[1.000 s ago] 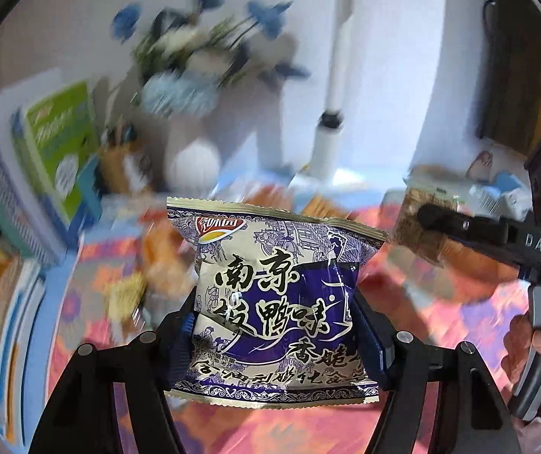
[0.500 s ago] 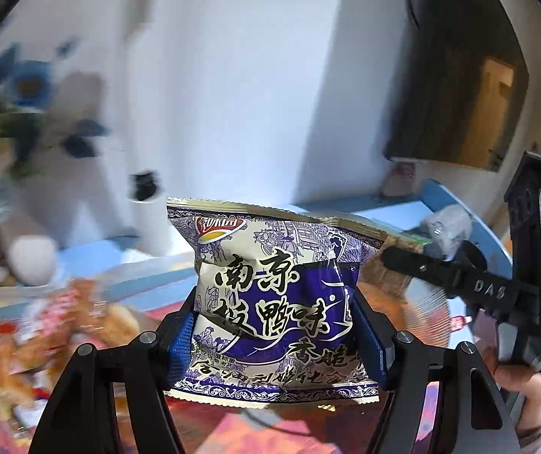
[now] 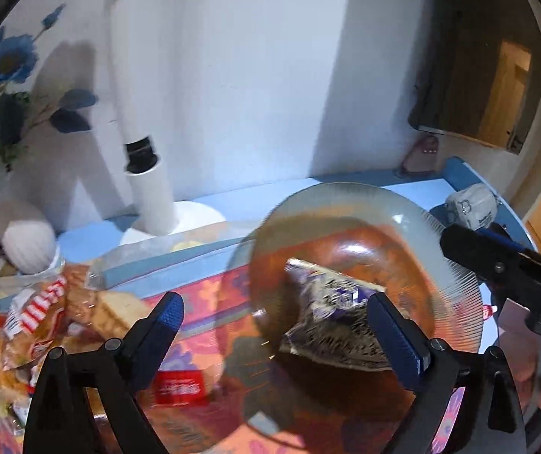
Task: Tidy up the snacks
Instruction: 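Carry the purple bag into the amber glass bowl and open the left tool, then move the empty left tool back to the snack pile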
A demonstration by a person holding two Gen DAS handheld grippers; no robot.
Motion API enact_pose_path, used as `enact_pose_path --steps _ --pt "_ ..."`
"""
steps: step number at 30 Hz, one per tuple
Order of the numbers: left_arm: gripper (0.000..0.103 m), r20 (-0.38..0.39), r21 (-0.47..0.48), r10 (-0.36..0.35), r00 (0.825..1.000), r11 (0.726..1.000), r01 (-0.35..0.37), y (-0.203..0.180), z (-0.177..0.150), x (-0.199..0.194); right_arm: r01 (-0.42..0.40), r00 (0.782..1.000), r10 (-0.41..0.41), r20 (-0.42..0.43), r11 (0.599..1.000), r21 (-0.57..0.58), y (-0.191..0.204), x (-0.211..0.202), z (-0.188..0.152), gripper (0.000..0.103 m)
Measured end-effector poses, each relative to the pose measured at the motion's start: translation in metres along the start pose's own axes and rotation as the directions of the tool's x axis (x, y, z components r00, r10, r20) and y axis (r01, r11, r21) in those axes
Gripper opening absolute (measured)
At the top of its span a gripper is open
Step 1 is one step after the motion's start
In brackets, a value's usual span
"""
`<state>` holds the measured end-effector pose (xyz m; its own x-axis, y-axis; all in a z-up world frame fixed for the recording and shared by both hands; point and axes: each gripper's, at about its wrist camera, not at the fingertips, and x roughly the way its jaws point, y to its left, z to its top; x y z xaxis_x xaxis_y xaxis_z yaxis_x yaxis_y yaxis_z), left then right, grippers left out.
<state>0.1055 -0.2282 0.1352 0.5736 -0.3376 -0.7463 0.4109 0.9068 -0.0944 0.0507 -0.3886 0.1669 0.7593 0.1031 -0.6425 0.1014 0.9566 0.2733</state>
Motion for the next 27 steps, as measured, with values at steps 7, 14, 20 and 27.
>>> enact_pose_path --steps 7,14,20,27 --pt "0.096 0.016 -0.065 0.084 0.996 0.994 -0.083 0.057 -0.013 -0.039 -0.059 0.997 0.063 0.043 0.995 -0.083 0.072 -0.011 -0.002 0.094" --pt "0.100 0.051 -0.126 0.268 0.962 0.958 -0.260 0.148 -0.037 -0.096 -0.176 0.979 0.187 0.084 0.976 -0.130 0.150 -0.018 -0.025 0.101" --pt "0.100 0.010 -0.191 0.394 0.919 0.903 -0.385 0.229 -0.074 -0.122 -0.293 0.953 0.301 0.027 0.942 -0.161 0.220 0.005 -0.059 0.101" --pt "0.100 -0.071 -0.299 0.413 0.908 0.860 -0.414 0.291 -0.130 -0.109 -0.246 0.969 0.232 -0.085 0.941 -0.234 0.278 0.060 -0.119 0.101"
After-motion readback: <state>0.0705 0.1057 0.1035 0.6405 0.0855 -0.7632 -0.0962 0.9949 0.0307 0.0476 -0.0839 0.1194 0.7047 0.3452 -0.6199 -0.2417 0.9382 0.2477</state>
